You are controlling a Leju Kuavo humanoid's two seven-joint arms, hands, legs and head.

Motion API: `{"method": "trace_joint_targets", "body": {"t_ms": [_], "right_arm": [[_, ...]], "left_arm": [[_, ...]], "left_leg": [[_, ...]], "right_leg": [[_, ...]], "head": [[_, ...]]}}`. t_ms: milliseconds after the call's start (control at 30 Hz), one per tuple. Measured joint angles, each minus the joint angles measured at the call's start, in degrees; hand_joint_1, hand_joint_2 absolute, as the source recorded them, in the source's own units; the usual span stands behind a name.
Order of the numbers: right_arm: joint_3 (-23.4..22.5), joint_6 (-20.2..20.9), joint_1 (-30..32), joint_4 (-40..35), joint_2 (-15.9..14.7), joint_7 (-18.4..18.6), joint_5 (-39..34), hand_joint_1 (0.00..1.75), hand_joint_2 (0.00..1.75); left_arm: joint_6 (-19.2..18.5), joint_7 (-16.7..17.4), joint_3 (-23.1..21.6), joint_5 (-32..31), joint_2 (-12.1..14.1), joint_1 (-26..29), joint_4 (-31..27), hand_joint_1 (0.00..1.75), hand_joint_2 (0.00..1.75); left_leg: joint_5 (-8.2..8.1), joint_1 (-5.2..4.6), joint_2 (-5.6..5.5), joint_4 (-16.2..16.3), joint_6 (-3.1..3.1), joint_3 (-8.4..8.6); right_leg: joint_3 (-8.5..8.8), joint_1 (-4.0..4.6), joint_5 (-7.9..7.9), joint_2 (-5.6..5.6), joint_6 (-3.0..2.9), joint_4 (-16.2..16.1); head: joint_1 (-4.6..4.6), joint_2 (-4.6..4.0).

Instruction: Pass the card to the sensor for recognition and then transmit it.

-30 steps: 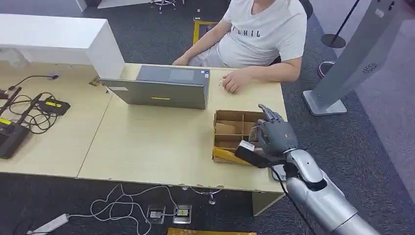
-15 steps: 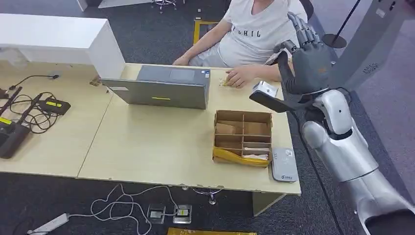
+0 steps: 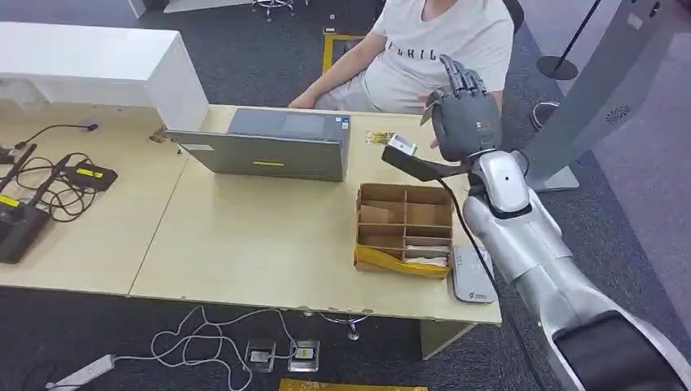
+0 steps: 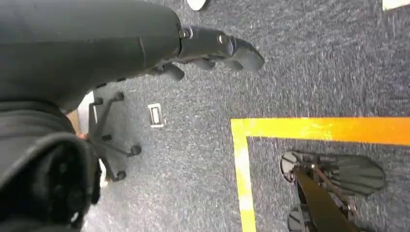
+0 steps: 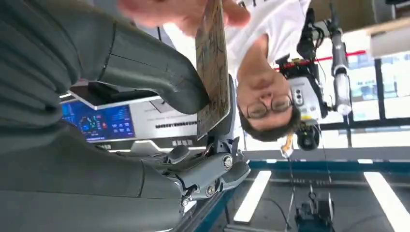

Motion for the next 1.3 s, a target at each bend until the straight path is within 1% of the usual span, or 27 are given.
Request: {"method": "trace_joint_targets", "body": {"t_ms": [167,333,367,400,433,500,533,633,833,1067,1133,1200,1267,1300], "right_arm": [[0.52,0.26,-1.54,5.61,1.51,0.87,1.16,1.75,1.75],[0.52,0.48,-1.99,8.72,1.57,1.38,1.81,1.75,1.75],[0.52,0.46,-2.11,9.24,1.57,1.29,1.79,1.64,1.75],[0.5,0.44,-2.2,9.68,1.57,1.16,1.79,1.64,1.75],[0.5,0.37,-2.29,10.14,1.57,1.09,1.81,0.14,1.75],[0.48,0.15,-2.38,11.01,1.55,1.2,2.01,0.14,1.75],[0.48,-0.15,-2.39,11.45,1.51,1.22,2.36,0.0,1.75],[0.46,-1.72,-2.39,12.32,1.35,1.16,2.95,0.0,1.75],[0.33,-4.72,-2.44,13.5,1.07,-0.79,3.15,0.0,1.75],[-0.7,-4.85,-3.88,14.18,-0.05,-1.9,3.48,0.0,1.75],[-1.38,-4.79,-4.45,14.33,-0.94,-1.86,3.48,0.0,1.75],[-2.17,-4.2,-5.35,14.53,-2.65,-1.49,3.23,0.0,1.75],[-3.17,-3.37,-6.78,14.81,-5.46,-1.81,3.67,0.0,1.75],[-3.87,-2.35,-7.67,15.03,-7.34,-2.93,3.83,0.0,1.75]], "left_arm": [[-0.66,0.11,-1.09,-0.76,0.02,0.01,0.0,0.0,0.0],[-0.9,1.01,-1.73,-0.87,0.04,0.01,0.0,0.0,0.0],[-1.0,1.09,-1.86,-0.92,0.04,0.02,0.0,0.0,0.0],[-1.07,1.09,-2.14,-0.92,0.04,0.02,0.0,0.0,0.0],[-1.11,1.09,-2.27,-0.96,0.04,0.02,0.0,0.0,0.0],[-1.25,1.07,-2.49,-1.07,0.04,0.04,0.0,0.0,0.0],[-1.27,1.0,-2.62,-1.07,0.04,0.04,0.0,0.0,0.0],[-1.29,0.96,-2.71,-1.07,0.04,0.04,0.0,0.0,0.0],[-1.29,0.85,-3.28,-0.65,0.35,0.04,0.0,0.0,0.0],[-1.7,0.85,-3.87,-0.09,0.48,0.05,0.0,0.0,0.0],[-1.73,0.85,-3.98,0.13,0.48,0.05,0.0,0.0,0.0],[-1.75,0.85,-4.04,0.31,0.48,0.11,0.0,0.0,0.0],[-1.92,0.85,-4.09,0.5,0.48,0.23,0.0,0.0,0.0],[-2.1,0.85,-4.09,0.53,0.5,0.26,0.0,0.0,0.0]], "left_leg": [[0.0,0.0,0.0,0.0,0.0,0.0],[0.0,-0.01,0.0,0.0,0.0,0.01],[0.0,-0.01,0.01,0.01,0.0,0.01],[0.0,-0.01,0.01,0.01,0.0,0.01],[0.0,-0.01,0.0,0.01,0.0,0.02],[0.0,-0.01,0.01,0.01,0.0,0.02],[0.0,-0.01,0.02,0.01,0.0,0.03],[0.0,0.0,0.02,0.01,0.0,0.03],[0.0,0.0,0.03,0.01,0.0,0.03],[0.0,-0.01,0.03,0.02,0.0,0.04],[0.0,-0.02,0.01,0.03,0.0,0.04],[0.0,-0.04,-0.01,0.06,0.0,0.05],[-0.01,-0.09,-0.01,0.09,0.01,0.03],[-0.01,-0.1,-0.01,0.11,0.02,0.05]], "right_leg": [[0.0,0.0,0.0,0.0,0.0,-0.01],[0.01,-0.01,0.0,0.0,0.0,-0.03],[0.01,-0.01,0.0,0.01,0.0,-0.03],[0.01,-0.01,0.0,0.0,0.0,-0.03],[0.0,-0.01,0.0,0.0,0.0,-0.03],[0.0,-0.01,0.0,0.01,0.0,-0.03],[-0.01,-0.01,0.0,0.02,0.0,-0.02],[-0.04,0.0,0.0,0.04,0.0,-0.02],[-0.03,0.0,0.0,0.04,0.0,-0.02],[-0.03,-0.01,0.0,0.03,0.0,-0.03],[-0.03,-0.01,0.01,0.01,0.01,-0.04],[-0.05,-0.03,0.01,-0.01,0.01,-0.06],[-0.08,-0.08,0.01,-0.01,0.02,-0.07],[-0.11,-0.08,0.02,0.0,0.03,-0.1]], "head": [[0.0,0.0],[0.02,0.0],[0.02,0.0],[0.02,0.0],[0.02,0.0],[0.02,0.0],[0.02,0.0],[0.0,0.0],[0.02,0.0],[0.0,0.0],[0.0,0.0],[0.0,0.0],[0.0,0.0],[0.0,0.0]]}}
